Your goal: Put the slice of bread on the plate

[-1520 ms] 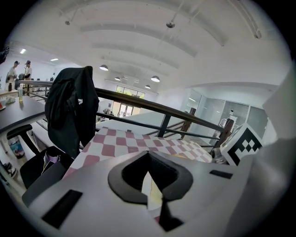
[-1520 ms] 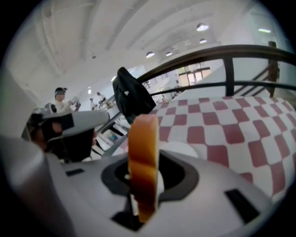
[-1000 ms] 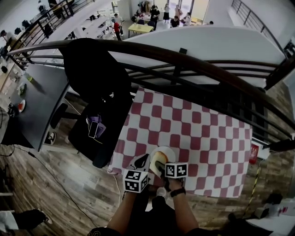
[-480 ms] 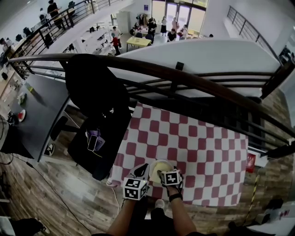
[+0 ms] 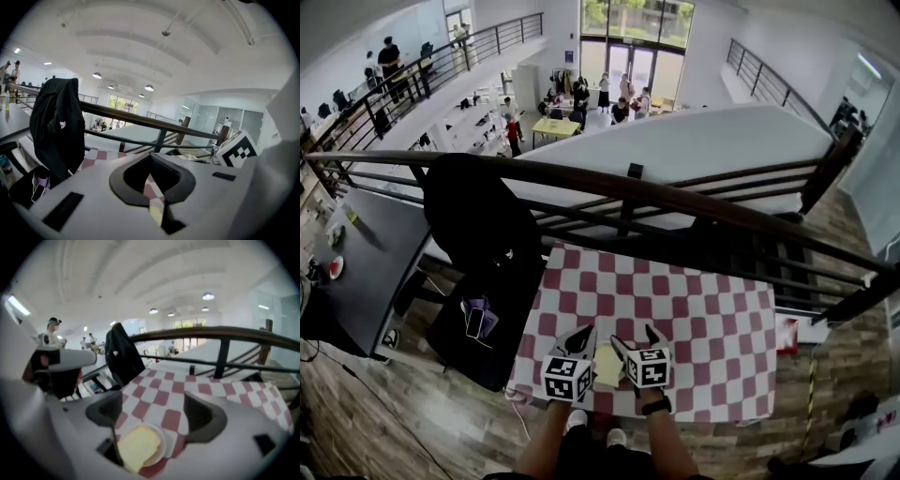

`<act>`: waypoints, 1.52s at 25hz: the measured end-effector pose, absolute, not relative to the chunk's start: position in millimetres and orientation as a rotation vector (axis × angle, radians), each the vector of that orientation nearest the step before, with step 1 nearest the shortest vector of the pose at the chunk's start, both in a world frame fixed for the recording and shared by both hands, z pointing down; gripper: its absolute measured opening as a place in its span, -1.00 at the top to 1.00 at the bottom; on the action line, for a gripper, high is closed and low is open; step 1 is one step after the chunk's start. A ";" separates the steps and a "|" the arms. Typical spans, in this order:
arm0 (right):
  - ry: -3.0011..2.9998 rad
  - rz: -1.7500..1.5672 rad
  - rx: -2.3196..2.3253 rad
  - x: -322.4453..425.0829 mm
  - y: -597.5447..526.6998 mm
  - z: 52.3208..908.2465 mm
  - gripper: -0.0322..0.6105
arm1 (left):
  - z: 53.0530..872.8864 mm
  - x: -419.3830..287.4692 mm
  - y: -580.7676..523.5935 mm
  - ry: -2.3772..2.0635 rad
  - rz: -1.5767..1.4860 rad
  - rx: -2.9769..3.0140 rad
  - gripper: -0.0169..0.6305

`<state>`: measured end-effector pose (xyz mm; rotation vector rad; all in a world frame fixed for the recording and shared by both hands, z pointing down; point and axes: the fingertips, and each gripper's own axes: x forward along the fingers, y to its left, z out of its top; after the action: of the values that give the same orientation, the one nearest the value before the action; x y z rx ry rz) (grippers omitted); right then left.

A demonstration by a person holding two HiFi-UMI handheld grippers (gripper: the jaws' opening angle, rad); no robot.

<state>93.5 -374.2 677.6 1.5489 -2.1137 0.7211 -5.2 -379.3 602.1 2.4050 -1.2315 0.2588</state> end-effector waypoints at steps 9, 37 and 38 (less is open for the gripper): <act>-2.373 0.339 1.768 96.1 -372.2 504.5 0.28 | 476.9 18.2 -380.2 -1.268 0.065 2.660 0.90; -2.458 -0.086 1.918 95.7 -326.8 388.9 0.86 | 391.3 24.1 -351.9 -1.373 -0.108 2.827 0.89; -2.456 -0.085 1.922 97.5 -327.2 388.8 0.86 | 391.4 23.9 -352.0 -1.374 -0.108 2.826 0.90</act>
<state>97.5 -327.2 388.8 1.9221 -2.4561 -0.0854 23.9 -352.0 391.4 2.8256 -1.3740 -0.1084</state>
